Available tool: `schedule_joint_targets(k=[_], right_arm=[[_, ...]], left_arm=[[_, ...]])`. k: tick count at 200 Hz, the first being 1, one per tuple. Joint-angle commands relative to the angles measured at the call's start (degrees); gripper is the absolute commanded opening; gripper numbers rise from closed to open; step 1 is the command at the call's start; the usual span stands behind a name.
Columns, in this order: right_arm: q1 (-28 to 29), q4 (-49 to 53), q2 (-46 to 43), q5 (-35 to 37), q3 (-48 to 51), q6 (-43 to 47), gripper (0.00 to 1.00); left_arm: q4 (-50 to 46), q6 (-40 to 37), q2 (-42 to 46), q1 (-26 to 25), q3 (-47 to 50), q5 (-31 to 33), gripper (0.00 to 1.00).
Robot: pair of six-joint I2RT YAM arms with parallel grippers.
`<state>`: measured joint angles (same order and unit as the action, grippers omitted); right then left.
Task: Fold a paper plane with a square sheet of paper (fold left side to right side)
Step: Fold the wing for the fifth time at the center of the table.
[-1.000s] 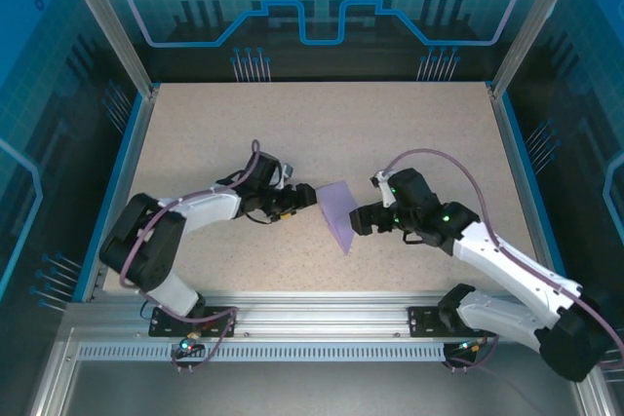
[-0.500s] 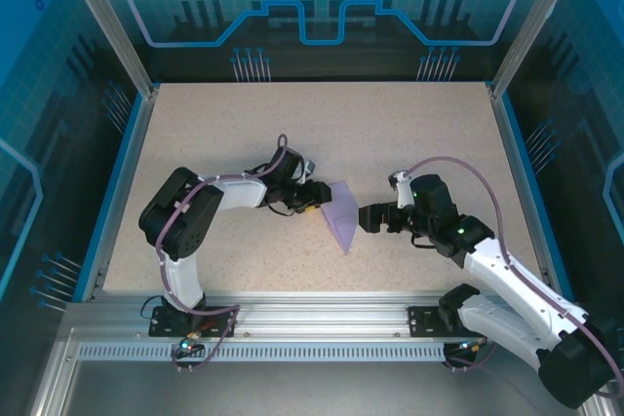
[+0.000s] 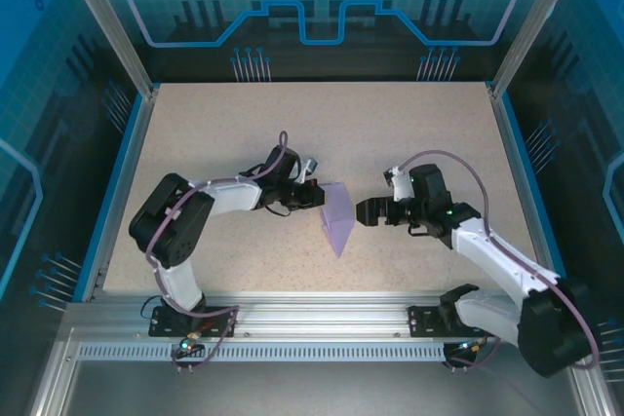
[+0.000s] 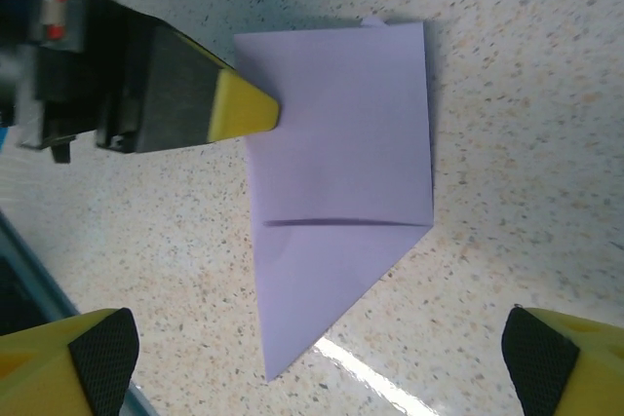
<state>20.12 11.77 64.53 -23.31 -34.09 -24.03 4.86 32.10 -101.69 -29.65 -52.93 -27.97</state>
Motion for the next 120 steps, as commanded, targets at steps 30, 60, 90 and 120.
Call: schedule_joint_targets(k=[30, 60, 90, 120], right_arm=[[-3.06, -13.43, 13.37, -15.79, -3.43, 2.31, 0.95], [-4.46, -20.72, 21.25, -18.59, -3.62, 3.32, 0.92], [-4.87, -26.29, 28.42, -21.9, -4.36, 3.84, 0.88], [-4.4, -32.33, 32.92, -25.02, -4.36, 2.86, 0.86]], left_arm=[[6.24, -6.52, 6.41, -0.32, 6.81, -6.37, 0.0], [8.82, -7.78, 7.88, -0.34, 9.19, -7.4, 0.0], [9.68, -8.36, 8.04, -0.41, 10.03, -7.93, 0.0], [10.8, -8.21, 7.65, -0.4, 10.27, -8.68, 0.0]])
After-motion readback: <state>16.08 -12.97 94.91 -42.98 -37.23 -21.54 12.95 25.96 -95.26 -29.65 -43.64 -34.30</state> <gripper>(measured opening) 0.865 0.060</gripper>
